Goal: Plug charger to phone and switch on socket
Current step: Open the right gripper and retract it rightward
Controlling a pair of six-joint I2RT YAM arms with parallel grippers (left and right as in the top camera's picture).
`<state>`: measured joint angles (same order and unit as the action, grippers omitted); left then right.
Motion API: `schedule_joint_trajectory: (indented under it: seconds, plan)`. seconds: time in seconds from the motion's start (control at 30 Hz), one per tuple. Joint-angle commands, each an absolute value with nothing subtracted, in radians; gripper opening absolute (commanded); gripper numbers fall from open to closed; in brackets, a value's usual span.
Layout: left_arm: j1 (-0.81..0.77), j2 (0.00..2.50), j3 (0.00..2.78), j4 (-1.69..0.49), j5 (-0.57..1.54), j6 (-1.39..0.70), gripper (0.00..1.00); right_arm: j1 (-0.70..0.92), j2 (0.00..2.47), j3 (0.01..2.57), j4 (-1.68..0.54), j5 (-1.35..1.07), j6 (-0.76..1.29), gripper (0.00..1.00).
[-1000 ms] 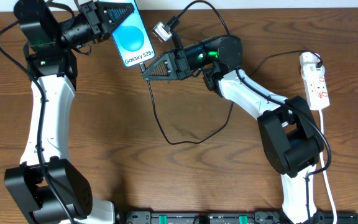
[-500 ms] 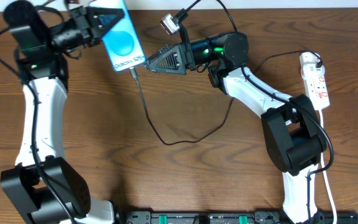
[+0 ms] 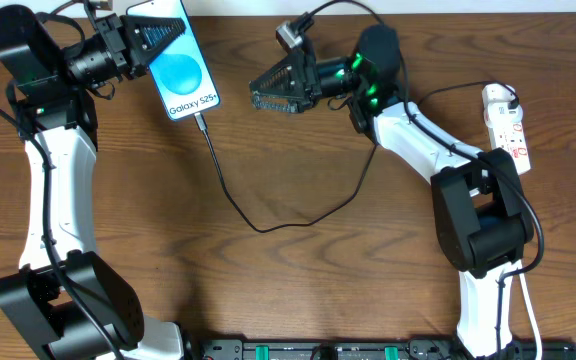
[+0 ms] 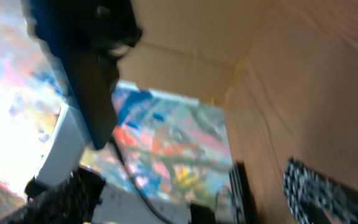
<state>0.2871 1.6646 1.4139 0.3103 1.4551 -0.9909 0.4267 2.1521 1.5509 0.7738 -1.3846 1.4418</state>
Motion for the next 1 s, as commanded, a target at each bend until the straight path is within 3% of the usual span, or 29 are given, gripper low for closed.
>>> schedule_joint_trajectory:
  seconds: [0.0, 0.4, 0.73, 0.97]
  plan:
    - [0.289, 1.655, 1.419, 0.315, 1.486, -0.996, 0.08, 0.429, 2.126, 1.556, 0.628, -1.363, 1.221, 0.99]
    - [0.289, 1.655, 1.419, 0.315, 1.486, -0.995, 0.08, 0.429, 2.126, 1.556, 0.237, -1.312, 0.979, 0.99]
    - [0.289, 1.655, 1.419, 0.315, 1.486, -0.995, 0.07, 0.425, 2.12, 1.556, -0.307, -1.012, 0.663, 0.99]
    - [0.283, 1.655, 1.415, 0.316, 1.485, -0.994, 0.07, 0.404, 2.059, 1.556, -0.544, -0.767, 0.581, 0.99]
